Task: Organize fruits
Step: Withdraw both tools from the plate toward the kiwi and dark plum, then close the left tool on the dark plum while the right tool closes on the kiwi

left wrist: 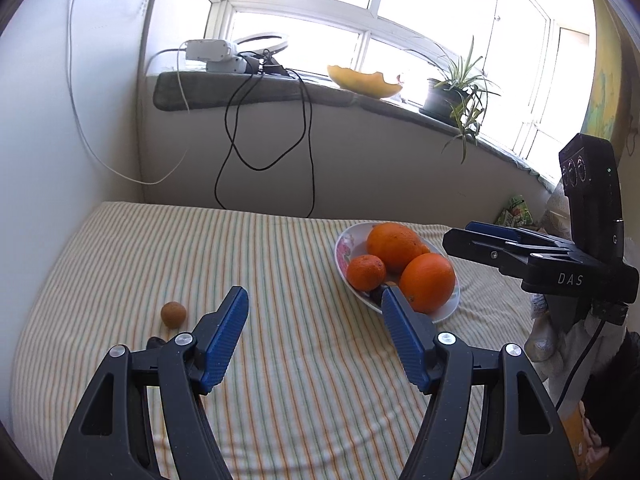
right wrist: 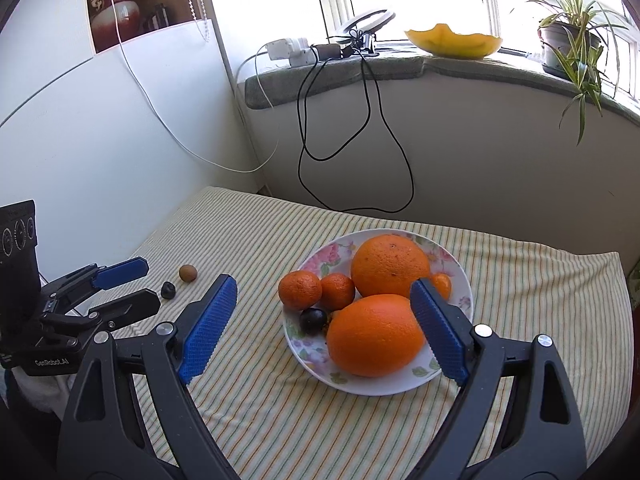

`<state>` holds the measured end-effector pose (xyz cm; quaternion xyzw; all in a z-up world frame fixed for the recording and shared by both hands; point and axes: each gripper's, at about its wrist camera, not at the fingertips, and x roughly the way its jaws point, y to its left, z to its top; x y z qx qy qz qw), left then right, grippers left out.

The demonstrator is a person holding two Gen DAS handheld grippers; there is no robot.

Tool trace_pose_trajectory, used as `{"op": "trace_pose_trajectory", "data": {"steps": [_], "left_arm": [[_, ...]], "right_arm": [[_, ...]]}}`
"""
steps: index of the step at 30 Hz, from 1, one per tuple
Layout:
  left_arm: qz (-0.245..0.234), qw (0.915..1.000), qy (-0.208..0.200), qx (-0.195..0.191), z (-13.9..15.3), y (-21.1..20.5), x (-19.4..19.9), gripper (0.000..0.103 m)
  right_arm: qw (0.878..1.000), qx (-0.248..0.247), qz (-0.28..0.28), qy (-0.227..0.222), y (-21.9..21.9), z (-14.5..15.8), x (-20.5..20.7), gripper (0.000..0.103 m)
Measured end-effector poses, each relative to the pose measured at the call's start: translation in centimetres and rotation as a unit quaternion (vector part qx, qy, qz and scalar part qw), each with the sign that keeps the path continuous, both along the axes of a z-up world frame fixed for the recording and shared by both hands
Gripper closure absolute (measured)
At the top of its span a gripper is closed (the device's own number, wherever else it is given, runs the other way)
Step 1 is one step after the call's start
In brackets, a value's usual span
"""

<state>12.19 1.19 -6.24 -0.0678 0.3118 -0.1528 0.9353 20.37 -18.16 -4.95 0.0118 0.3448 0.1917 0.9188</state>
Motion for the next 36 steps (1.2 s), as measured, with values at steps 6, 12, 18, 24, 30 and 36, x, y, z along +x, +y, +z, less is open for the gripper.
{"op": "trace_pose_trajectory", "data": {"steps": [6,12,18,24,30,36], "left_arm": [[0.026,0.9996,0.008,-0.009,-0.9,2.9,-0.6,0.034],[0.055,0.9978,0.025,-0.027,-2.6,5.8,-1.3,0.034],[0.073,0.9961,0.041,-0.027,-4.2,7.9,-1.4,0.034],[0.081,0.9948,0.054,-0.032,-5.5,9.2,-1.5,0.036],[0.080,0.9940,0.064,-0.036,-6.3,10.0,-0.8,0.042],[0.081,0.9933,0.072,-0.040,-6.7,10.5,0.1,0.044]], "right_arm": [[1.000,-0.001,0.019,0.003,2.2,-0.1,0.2,0.012],[0.999,0.002,0.040,0.008,4.5,-0.1,0.5,0.012],[0.998,0.008,0.062,0.019,7.0,-0.7,1.0,0.012],[0.996,0.008,0.086,0.032,9.6,-1.6,1.6,0.012],[0.993,0.010,0.105,0.050,12.3,-2.5,2.6,0.012],[0.990,0.027,0.116,0.071,14.5,-3.6,4.1,0.015]]}}
